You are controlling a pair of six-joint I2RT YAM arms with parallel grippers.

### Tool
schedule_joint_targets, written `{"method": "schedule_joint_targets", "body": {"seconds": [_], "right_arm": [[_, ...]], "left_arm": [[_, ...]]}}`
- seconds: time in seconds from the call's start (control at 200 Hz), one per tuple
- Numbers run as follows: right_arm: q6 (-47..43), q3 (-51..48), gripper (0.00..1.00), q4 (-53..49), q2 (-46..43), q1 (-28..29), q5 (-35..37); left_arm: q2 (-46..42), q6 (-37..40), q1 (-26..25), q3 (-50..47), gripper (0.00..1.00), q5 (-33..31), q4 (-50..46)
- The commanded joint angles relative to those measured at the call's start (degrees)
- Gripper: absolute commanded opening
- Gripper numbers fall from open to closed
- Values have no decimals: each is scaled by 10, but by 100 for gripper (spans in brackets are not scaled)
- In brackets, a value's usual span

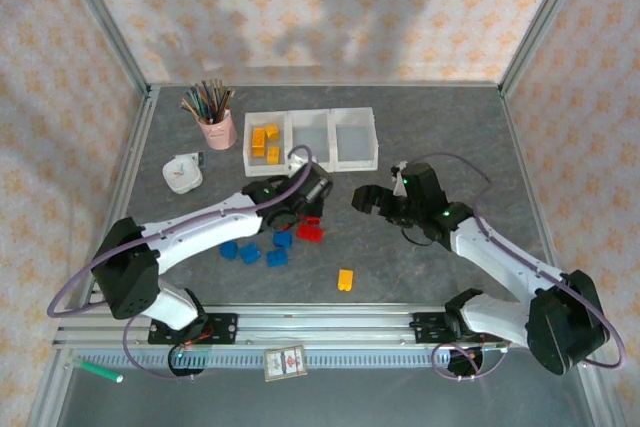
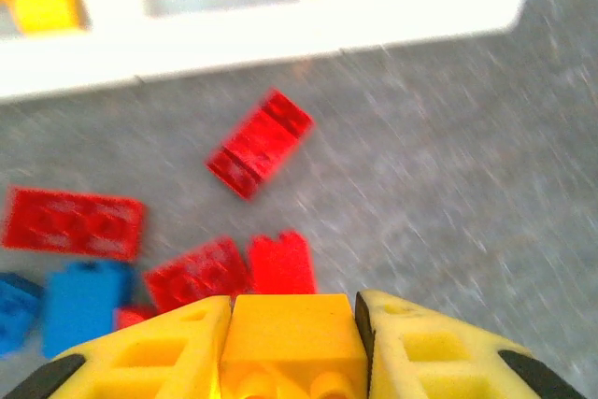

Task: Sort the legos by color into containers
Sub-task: Pick up the lego from the middle-left of the table, then place the lego in the container.

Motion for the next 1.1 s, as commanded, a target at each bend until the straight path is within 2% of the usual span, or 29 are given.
{"method": "schedule_joint_targets", "body": {"seconds": [0.0,0.11,0.165,0.285,0.445,0.561,0.796,1.096], "right_arm": [[12,40,100,60,24,19,-7],[16,70,100,83,73,40,-1],[15,84,100,87,91,48,6],[16,101,100,97,122,49,10],[16,108,100,100,139,49,19],[11,106,100,93,138,49,28],[7,99,100,90,141,47,37],[1,108,100,85,144,43,34]], "left_arm": [[-7,53,52,40,36,-43,-18],[23,79,113,79,36,-39,-9],[45,94,130,98,36,-54,3],[110,116,177,151,36,-22,14],[208,135,220,223,35,-11,8],[265,145,240,263,35,-13,-5],[311,146,271,275,36,16,22],[321,153,279,293,50,22,11]]}}
